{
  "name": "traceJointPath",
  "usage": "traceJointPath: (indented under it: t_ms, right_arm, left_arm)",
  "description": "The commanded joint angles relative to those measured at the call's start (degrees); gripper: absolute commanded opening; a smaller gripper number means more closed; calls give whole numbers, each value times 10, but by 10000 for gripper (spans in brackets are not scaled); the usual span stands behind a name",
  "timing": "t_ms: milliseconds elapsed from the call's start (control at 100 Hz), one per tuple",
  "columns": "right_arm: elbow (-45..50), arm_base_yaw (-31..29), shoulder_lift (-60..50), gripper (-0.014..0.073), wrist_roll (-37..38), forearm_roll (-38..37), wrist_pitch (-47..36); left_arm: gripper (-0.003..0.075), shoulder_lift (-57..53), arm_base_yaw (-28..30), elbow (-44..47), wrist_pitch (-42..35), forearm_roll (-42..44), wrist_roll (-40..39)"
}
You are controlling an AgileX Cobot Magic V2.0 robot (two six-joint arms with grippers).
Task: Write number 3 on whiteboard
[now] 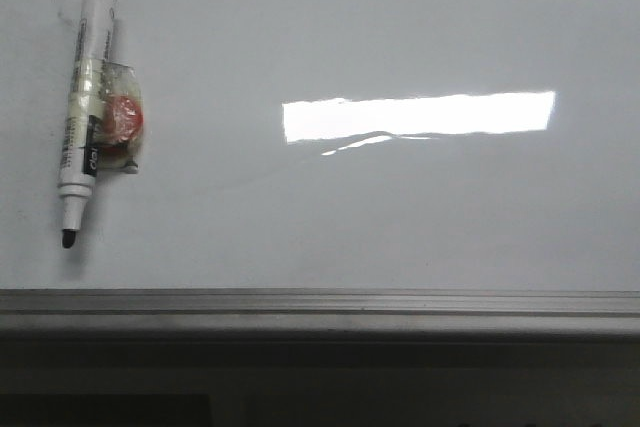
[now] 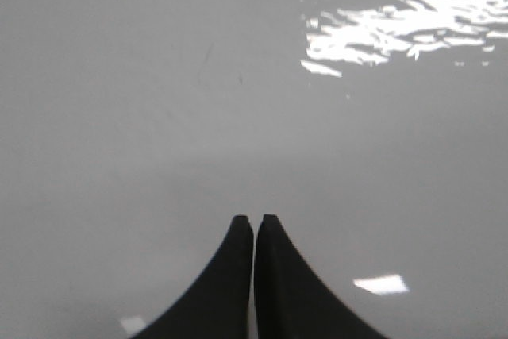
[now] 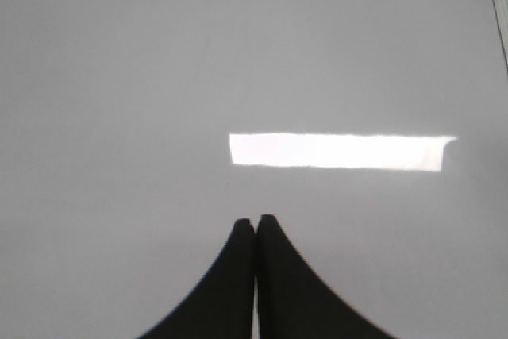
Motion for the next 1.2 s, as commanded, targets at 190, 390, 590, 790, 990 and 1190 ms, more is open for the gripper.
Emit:
traceJointPath:
  t_ms: [190,390,590,790,990,1190]
  right_arm:
    - [14,-5,-9,-45,-3,20,14]
    - [-18,-5,31,-45,-3,78,75]
    - [-114,-5,141,-45,-3,79,179]
    - [-198,-5,231,-45,-3,92,242]
    - [-199,-5,242,-45,-3,92,246]
    - [-199,-5,242,-45,-3,92,251]
  left_arm:
    - [-20,-14,1,19,-99,26,-5]
    - [-20,-14,10,12,-135,-100,-7]
    - [-20,29,44,-52,-54,-133,-8]
    - [-20,123,69,-129,12,-184,-8]
    - [-11,166,69,-182,103,-199,15]
    - [308,178,68,-181,56,-200,44]
